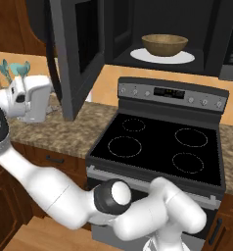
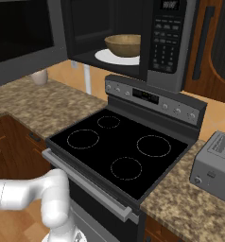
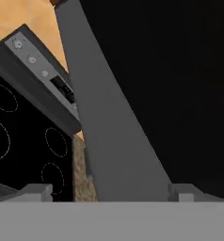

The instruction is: Pick the carrot from the sink and place it in the bowl. Then pick the bowl and place it in the microwave. Then close the microwave door and press the start button.

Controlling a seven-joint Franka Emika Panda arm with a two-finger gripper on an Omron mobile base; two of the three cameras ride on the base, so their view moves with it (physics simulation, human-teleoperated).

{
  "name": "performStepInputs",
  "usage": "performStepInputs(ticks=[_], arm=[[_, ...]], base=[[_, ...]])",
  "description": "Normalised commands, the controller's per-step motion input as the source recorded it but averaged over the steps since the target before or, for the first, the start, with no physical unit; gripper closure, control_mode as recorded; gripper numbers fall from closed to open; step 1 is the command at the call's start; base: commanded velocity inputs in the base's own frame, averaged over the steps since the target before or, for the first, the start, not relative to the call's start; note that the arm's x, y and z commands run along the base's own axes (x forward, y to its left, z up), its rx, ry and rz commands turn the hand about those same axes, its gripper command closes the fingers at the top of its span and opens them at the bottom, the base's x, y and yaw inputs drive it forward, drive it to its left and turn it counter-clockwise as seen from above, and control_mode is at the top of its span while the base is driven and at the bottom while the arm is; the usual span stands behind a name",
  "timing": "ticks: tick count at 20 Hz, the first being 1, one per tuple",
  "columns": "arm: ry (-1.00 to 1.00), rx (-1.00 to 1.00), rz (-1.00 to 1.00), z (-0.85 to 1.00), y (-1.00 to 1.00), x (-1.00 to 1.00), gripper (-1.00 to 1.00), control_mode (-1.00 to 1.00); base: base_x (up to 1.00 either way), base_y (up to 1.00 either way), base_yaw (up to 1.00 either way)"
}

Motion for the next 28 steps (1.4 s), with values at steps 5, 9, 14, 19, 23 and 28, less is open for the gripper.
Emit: performStepInputs(ticks=[5, 9, 14, 19, 23, 28], arm=[[-0.2, 0.27, 0.01, 0.24, -1.0, -0.53, -1.0, -1.0], [-0.1, 0.28, 0.02, 0.17, -1.0, -0.2, -1.0, -1.0], [-0.03, 0.23, 0.0, 0.15, -1.0, 0.0, -1.0, -1.0], [0.0, 0.17, 0.04, 0.0, -1.0, 0.0, -1.0, -1.0], [-0.03, 0.05, 0.12, 0.0, -1.0, 0.04, -1.0, -1.0], [-0.13, 0.06, 0.13, 0.0, -1.0, 0.16, -1.0, -1.0]], base=[[0.0, 0.0, 0.0], [0.0, 0.0, 0.0], [0.0, 0.0, 0.0], [0.0, 0.0, 0.0], [0.0, 0.0, 0.0], [0.0, 0.0, 0.0]])
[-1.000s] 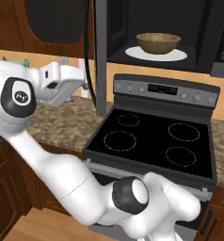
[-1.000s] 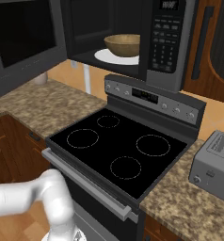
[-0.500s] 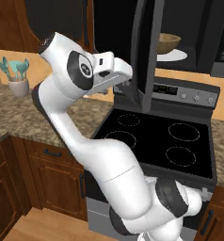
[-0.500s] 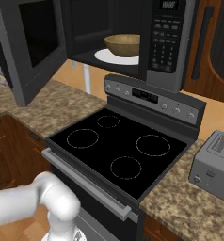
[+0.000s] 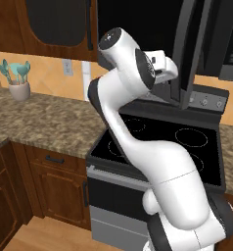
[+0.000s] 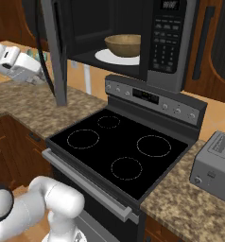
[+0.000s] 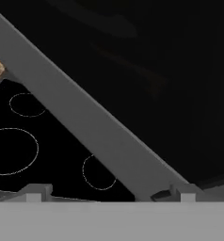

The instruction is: Pick the carrot from the sink and place it in the bowl. Then pick the bowl and place it in the microwave. Then close the microwave door and press the start button.

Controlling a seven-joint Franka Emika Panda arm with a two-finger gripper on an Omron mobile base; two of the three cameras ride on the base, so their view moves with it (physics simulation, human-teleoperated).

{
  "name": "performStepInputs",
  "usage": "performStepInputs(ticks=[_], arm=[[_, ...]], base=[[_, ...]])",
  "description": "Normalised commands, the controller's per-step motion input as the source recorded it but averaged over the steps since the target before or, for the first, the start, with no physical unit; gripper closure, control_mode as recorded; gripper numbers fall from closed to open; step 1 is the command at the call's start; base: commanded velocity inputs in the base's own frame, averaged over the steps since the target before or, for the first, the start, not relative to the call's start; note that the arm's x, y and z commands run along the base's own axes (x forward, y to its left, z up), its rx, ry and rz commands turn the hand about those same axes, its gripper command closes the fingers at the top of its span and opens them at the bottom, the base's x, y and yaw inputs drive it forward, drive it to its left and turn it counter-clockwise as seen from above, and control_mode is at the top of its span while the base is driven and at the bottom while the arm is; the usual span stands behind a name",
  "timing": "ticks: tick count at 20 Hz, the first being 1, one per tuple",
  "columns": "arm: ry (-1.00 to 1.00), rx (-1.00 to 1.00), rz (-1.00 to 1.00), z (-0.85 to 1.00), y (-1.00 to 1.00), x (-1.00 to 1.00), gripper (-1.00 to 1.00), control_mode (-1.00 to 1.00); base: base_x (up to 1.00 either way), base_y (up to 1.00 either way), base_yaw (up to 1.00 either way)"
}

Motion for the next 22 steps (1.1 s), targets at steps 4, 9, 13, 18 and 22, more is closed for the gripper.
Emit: performStepInputs(ticks=[4, 9, 13, 18, 22], arm=[[-0.16, 0.08, 0.12, 0.0, -1.0, 0.29, -1.0, -1.0], [-0.13, 0.05, 0.05, 0.01, -0.82, 0.76, -1.0, -1.0], [-0.09, 0.08, 0.02, 0.17, -0.63, 0.92, -1.0, -1.0], [-0.01, 0.08, 0.0, 0.35, -0.35, 0.71, -1.0, -1.0], [-0.06, 0.05, 0.0, 0.24, -0.28, 0.39, -1.0, -1.0]], base=[[0.0, 0.0, 0.0], [0.0, 0.0, 0.0], [0.0, 0.0, 0.0], [0.0, 0.0, 0.0], [0.0, 0.0, 0.0]])
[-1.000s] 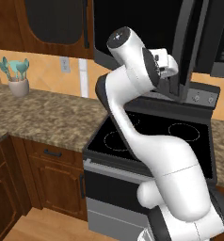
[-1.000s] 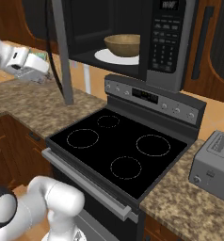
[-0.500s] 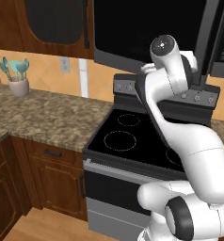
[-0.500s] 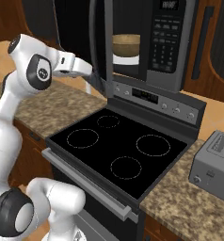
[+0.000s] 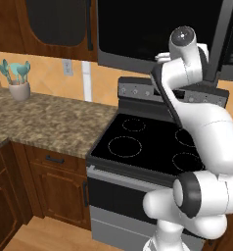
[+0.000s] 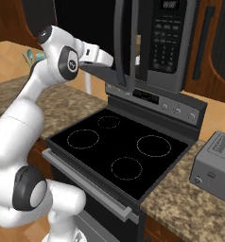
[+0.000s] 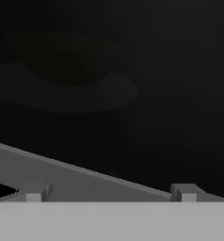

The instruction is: Pick the carrot from the sink and place it in the bowl. Then pick the bowl and place it in the microwave. Then close the microwave door and press the start button.

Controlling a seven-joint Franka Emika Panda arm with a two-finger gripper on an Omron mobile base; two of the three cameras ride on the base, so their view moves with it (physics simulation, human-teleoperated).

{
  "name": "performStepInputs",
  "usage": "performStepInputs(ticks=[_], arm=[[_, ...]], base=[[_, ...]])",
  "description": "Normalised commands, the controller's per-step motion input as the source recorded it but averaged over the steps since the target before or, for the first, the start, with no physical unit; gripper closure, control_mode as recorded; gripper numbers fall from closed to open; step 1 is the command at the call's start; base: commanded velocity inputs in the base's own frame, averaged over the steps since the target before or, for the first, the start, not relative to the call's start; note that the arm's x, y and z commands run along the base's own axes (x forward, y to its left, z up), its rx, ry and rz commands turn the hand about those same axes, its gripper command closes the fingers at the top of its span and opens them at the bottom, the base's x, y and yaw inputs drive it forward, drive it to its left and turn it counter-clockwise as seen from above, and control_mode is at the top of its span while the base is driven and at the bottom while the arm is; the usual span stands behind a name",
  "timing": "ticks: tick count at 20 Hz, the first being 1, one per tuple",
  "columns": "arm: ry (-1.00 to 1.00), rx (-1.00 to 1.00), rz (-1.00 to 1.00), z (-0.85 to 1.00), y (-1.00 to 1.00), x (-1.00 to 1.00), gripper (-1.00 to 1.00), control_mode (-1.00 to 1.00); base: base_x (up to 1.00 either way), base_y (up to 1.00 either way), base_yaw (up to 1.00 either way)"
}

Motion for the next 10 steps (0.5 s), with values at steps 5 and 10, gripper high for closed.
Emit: performStepInputs(ticks=[5, 10], arm=[[-0.13, 0.01, 0.0, -0.01, -0.32, 0.56, -1.0, -1.0], [-0.22, 0.0, 0.0, -0.04, -0.31, 0.7, -1.0, -1.0]], base=[[0.0, 0.0, 0.0], [0.0, 0.0, 0.0]])
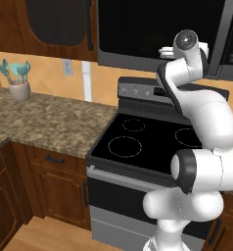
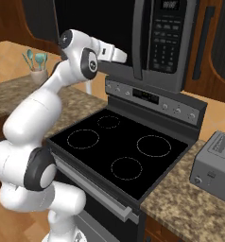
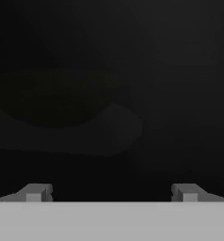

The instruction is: Pick the carrot from the sink and place it in the bowl. Then pick the bowl and place it in the microwave. Then close the microwave door and press the start button.

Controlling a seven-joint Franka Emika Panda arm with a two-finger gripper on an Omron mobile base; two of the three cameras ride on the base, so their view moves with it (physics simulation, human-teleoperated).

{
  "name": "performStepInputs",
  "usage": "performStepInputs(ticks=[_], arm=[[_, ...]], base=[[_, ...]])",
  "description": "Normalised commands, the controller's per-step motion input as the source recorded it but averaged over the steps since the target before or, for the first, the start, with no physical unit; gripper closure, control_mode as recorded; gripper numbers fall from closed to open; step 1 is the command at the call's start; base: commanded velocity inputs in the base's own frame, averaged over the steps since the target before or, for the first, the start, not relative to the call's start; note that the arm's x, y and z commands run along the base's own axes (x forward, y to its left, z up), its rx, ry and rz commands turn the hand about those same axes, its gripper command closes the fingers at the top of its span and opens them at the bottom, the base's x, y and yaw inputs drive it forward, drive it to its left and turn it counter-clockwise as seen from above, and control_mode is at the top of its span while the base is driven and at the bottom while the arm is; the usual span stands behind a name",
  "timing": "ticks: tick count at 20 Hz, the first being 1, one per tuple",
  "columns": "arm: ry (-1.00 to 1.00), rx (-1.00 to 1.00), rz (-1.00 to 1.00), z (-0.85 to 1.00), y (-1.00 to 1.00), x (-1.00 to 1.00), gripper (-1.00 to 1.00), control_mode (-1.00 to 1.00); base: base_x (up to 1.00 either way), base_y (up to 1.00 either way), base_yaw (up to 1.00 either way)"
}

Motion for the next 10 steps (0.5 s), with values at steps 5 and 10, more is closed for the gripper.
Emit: performStepInputs(ticks=[5, 10], arm=[[-0.11, 0.02, 0.0, -0.08, -0.31, 0.89, -1.0, -1.0], [-0.03, 0.02, 0.0, -0.03, -0.17, 0.66, -1.0, -1.0]], base=[[0.0, 0.0, 0.0], [0.0, 0.0, 0.0]])
